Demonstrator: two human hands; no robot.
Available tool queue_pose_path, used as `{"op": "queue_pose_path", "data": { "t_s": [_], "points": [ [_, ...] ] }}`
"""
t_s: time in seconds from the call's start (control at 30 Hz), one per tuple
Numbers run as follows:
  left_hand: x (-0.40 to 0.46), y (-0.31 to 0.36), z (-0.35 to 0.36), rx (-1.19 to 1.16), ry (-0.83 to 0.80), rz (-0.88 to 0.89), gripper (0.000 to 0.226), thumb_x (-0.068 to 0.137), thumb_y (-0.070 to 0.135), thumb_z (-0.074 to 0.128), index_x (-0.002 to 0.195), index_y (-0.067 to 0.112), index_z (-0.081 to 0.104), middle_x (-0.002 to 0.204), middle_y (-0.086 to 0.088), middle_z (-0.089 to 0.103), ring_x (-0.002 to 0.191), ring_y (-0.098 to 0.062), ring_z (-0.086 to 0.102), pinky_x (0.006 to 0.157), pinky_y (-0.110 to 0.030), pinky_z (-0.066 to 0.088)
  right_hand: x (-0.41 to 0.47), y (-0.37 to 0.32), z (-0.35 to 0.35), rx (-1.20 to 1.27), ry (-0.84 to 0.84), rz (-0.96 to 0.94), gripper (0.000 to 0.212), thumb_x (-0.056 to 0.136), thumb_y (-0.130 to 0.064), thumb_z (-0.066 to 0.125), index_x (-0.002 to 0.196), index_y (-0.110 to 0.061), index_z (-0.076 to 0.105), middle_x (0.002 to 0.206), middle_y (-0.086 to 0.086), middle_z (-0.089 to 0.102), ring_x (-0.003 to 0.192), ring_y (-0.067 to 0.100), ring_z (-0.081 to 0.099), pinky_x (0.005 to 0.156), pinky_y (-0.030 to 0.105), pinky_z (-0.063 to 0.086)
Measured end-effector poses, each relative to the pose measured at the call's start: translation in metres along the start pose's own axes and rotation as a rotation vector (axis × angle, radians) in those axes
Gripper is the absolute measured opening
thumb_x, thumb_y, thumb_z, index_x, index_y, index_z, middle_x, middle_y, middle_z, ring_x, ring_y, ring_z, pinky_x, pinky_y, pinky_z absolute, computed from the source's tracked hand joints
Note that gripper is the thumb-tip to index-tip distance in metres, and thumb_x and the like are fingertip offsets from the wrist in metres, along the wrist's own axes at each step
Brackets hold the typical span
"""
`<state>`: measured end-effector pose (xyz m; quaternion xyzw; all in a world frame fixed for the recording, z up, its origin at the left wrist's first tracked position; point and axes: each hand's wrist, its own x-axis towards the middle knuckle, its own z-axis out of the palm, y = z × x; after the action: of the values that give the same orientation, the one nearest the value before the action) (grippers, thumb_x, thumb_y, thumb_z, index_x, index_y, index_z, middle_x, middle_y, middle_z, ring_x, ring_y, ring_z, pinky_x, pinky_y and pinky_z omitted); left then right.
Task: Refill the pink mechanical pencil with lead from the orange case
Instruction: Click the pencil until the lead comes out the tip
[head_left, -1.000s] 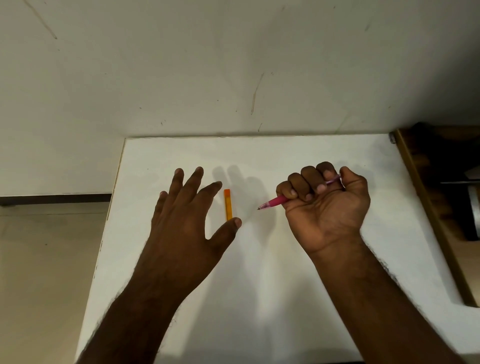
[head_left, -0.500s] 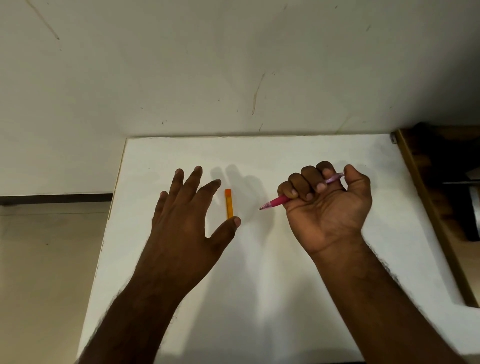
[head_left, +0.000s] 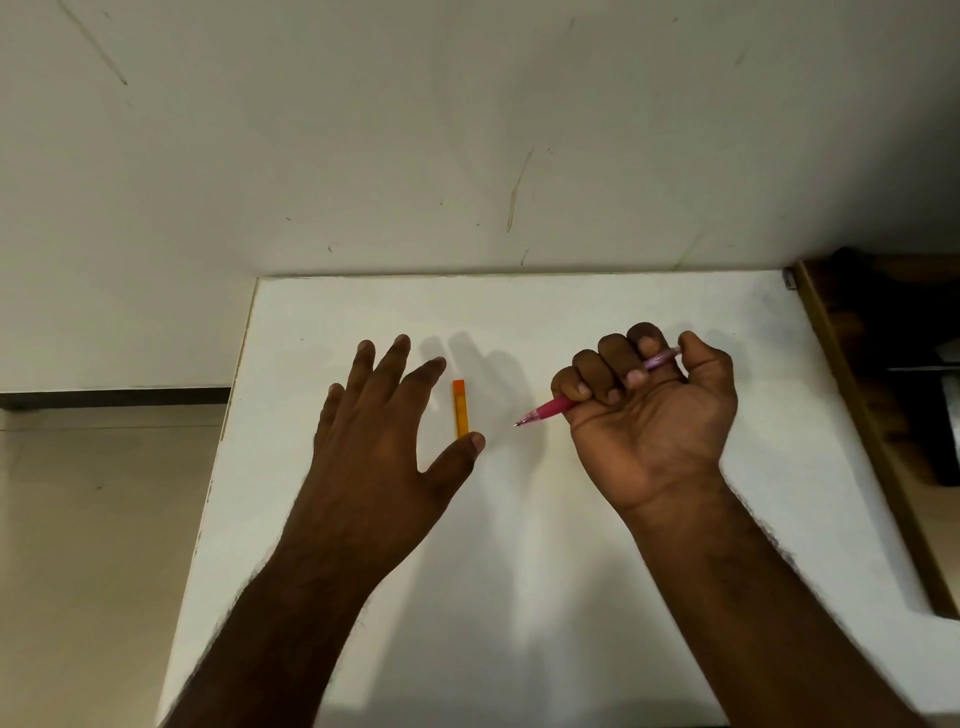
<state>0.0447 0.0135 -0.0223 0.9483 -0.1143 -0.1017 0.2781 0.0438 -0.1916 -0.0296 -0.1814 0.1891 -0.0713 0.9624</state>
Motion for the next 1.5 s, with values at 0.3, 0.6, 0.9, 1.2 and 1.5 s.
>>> {"op": "queue_pose_path", "data": {
  "t_s": [0.3,0.6,0.9,1.2,1.5],
  "points": [
    [0.0023,-0.0007,0.0012,0.005,0.001,0.004,0.075,0.086,0.063,0.053,0.152,0.033,0.033,0.167,0.009,0.011,0.154,-0.012,-0.006,0.123,-0.045,0.007,-0.0011,-0.0003,0.0019,-0.044,-0.063,0.005,0.036,0.092,-0.04,0.033,0.071,-0.015,0.047,0.058,-0.002,0.033,0.052,0.015,0.025,0.056,0.029,0.032],
    [0.0016,-0.0015,0.0005,0.001,0.005,0.006,0.076,0.085,0.066,0.051,0.151,0.033,0.034,0.167,0.009,0.012,0.155,-0.013,-0.006,0.124,-0.048,0.009,-0.0022,0.0004,0.0053,-0.139,-0.081,-0.027,0.039,0.095,-0.041,0.029,0.072,-0.014,0.045,0.058,-0.001,0.033,0.054,0.016,0.022,0.055,0.03,0.032],
    [0.001,-0.002,-0.0001,-0.006,0.008,0.002,0.075,0.085,0.066,0.051,0.151,0.035,0.034,0.167,0.01,0.011,0.154,-0.012,-0.007,0.124,-0.046,0.007,-0.0024,0.0002,0.0042,-0.115,-0.082,-0.031,0.036,0.091,-0.04,0.032,0.072,-0.014,0.046,0.058,-0.002,0.033,0.054,0.016,0.023,0.056,0.03,0.03],
    [0.0011,0.0018,-0.0011,-0.008,-0.005,-0.001,0.08,0.081,0.07,0.042,0.151,0.034,0.034,0.167,0.009,0.012,0.154,-0.012,-0.006,0.124,-0.046,0.007,-0.0019,-0.0007,0.0039,-0.112,-0.074,-0.037,0.033,0.089,-0.039,0.035,0.071,-0.015,0.046,0.057,-0.002,0.033,0.053,0.015,0.024,0.056,0.029,0.031],
    [0.0013,0.0044,-0.003,-0.002,-0.015,-0.008,0.084,0.077,0.073,0.038,0.151,0.034,0.034,0.167,0.009,0.012,0.154,-0.012,-0.006,0.125,-0.046,0.008,-0.0033,0.0005,0.0097,-0.222,-0.128,-0.065,0.034,0.088,-0.04,0.035,0.071,-0.012,0.045,0.057,0.0,0.032,0.055,0.016,0.021,0.055,0.031,0.03]
  ]
}}
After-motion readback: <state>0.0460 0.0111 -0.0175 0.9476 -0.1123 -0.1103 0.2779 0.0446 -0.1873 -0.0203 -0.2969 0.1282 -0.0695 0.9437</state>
